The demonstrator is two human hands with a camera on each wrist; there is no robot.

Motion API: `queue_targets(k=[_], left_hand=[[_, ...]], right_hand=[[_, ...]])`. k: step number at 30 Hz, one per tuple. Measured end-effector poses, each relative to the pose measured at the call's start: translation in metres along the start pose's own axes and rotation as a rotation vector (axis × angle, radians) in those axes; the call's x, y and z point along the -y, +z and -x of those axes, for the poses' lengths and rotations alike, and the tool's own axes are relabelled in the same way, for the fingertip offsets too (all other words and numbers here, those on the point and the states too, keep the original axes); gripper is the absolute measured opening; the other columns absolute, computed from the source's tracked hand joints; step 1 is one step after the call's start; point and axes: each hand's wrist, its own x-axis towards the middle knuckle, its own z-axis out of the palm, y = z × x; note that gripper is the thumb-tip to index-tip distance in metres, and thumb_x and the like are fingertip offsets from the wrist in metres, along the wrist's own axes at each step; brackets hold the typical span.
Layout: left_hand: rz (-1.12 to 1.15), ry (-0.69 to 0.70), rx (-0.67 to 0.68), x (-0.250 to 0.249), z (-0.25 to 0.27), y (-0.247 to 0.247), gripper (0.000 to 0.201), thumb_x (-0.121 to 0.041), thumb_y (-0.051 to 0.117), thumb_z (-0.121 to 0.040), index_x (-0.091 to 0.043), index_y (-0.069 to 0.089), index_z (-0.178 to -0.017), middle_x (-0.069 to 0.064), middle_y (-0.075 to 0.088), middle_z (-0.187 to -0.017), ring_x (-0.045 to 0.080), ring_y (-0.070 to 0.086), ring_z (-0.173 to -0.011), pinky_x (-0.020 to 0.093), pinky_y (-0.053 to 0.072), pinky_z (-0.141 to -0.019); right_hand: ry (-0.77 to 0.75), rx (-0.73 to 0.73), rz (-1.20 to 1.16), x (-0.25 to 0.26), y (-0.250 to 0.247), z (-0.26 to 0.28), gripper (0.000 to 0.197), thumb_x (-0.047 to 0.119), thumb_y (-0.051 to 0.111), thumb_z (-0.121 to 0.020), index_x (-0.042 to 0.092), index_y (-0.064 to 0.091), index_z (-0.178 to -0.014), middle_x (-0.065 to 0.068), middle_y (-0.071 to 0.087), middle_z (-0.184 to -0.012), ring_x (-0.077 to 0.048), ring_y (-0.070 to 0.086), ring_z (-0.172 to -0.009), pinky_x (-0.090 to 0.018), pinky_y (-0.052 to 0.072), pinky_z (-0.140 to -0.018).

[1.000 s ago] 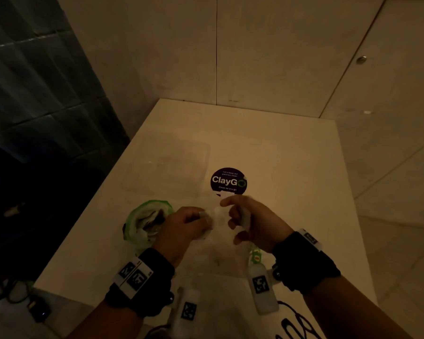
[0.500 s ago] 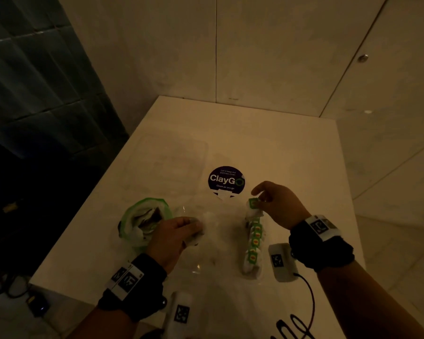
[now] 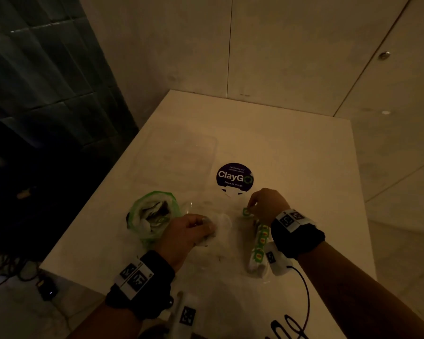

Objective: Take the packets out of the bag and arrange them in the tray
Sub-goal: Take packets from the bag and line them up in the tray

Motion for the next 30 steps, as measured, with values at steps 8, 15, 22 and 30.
queue_targets(k=[8, 15, 22, 30], left_hand=[[0.01, -0.024, -0.016, 0.001, 0.002, 0.004, 0.009, 0.002, 0.068, -0.079, -0.006, 0.069, -0.078, 0.007, 0.069, -0.069, 0.023, 0.063, -0.07, 0.033, 0.052, -0.07], [0.002, -0.024, 0.023, -0.003, 0.0, 0.007, 0.007, 0.001, 0.068, -0.079, -0.004, 0.068, -0.085, 0.007, 0.069, -0.07, 0.021, 0.065, -0.068, 0.03, 0.053, -0.068], [-0.026, -0.036, 0.026, -0.003, -0.001, 0.011, 0.009, 0.001, 0.07, -0.077, -0.007, 0.069, -0.081, 0.01, 0.071, -0.072, 0.024, 0.065, -0.069, 0.033, 0.052, -0.069], [-0.039, -0.054, 0.02, -0.001, -0.002, 0.015, 0.007, -0.001, 0.069, -0.079, -0.008, 0.07, -0.079, 0.011, 0.07, -0.072, 0.02, 0.064, -0.063, 0.025, 0.05, -0.056]], right_hand=[[0.011, -0.052, 0.137, 0.005, -0.002, -0.006, 0.019, 0.022, 0.052, -0.09, 0.014, 0.064, -0.102, -0.009, 0.05, -0.111, -0.029, 0.056, -0.099, -0.036, 0.05, -0.083], [-0.082, -0.01, 0.059, 0.001, -0.002, -0.007, 0.019, 0.018, 0.061, -0.086, 0.01, 0.073, -0.096, 0.005, 0.047, -0.08, -0.018, 0.05, -0.081, -0.024, 0.042, -0.076], [-0.067, -0.065, 0.272, 0.0, 0.006, -0.016, 0.029, 0.023, 0.045, -0.092, 0.01, 0.064, -0.11, -0.01, 0.048, -0.11, -0.026, 0.049, -0.099, -0.034, 0.049, -0.082], [-0.071, -0.154, 0.093, -0.003, -0.003, -0.007, 0.02, 0.022, 0.055, -0.09, 0.014, 0.066, -0.105, -0.007, 0.05, -0.111, -0.025, 0.052, -0.102, -0.036, 0.049, -0.089]])
